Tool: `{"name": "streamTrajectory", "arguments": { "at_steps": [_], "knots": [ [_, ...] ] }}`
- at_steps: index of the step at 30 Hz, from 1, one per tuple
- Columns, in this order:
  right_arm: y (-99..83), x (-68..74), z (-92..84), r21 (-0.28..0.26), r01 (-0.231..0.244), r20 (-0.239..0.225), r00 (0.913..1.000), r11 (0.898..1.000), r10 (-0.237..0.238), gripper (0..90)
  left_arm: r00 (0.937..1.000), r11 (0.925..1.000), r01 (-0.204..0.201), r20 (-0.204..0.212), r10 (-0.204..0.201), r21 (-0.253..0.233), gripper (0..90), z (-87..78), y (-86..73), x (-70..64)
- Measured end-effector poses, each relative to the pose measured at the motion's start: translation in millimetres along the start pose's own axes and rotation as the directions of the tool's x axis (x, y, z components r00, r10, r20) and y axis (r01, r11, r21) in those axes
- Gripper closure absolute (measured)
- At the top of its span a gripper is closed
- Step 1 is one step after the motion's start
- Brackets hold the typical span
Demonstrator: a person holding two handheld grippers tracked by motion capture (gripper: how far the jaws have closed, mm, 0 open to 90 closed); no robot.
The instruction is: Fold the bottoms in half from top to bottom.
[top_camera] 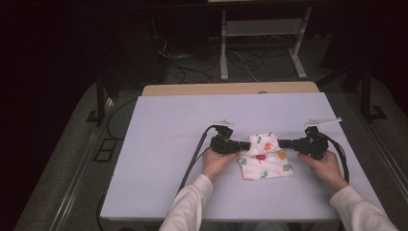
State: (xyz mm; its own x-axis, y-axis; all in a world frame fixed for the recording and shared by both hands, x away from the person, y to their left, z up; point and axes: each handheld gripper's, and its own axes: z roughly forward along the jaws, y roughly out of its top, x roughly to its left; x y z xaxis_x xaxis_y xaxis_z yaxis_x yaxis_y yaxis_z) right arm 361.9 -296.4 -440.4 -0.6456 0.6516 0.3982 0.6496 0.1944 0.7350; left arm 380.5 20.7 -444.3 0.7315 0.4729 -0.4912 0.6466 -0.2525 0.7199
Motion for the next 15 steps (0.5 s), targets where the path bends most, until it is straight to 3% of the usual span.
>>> {"name": "streamTrajectory", "arguments": {
  "at_steps": [15],
  "knots": [
    [-11.2, 3.5, -0.3, 0.066, -0.014, -0.001, 0.9999, 0.998, 0.015, 86.1, 0.9999, 0.9993, -0.003, 0.010, 0.002, 0.038, 89.5, 4.2, -9.9, -4.7]
  ]
}}
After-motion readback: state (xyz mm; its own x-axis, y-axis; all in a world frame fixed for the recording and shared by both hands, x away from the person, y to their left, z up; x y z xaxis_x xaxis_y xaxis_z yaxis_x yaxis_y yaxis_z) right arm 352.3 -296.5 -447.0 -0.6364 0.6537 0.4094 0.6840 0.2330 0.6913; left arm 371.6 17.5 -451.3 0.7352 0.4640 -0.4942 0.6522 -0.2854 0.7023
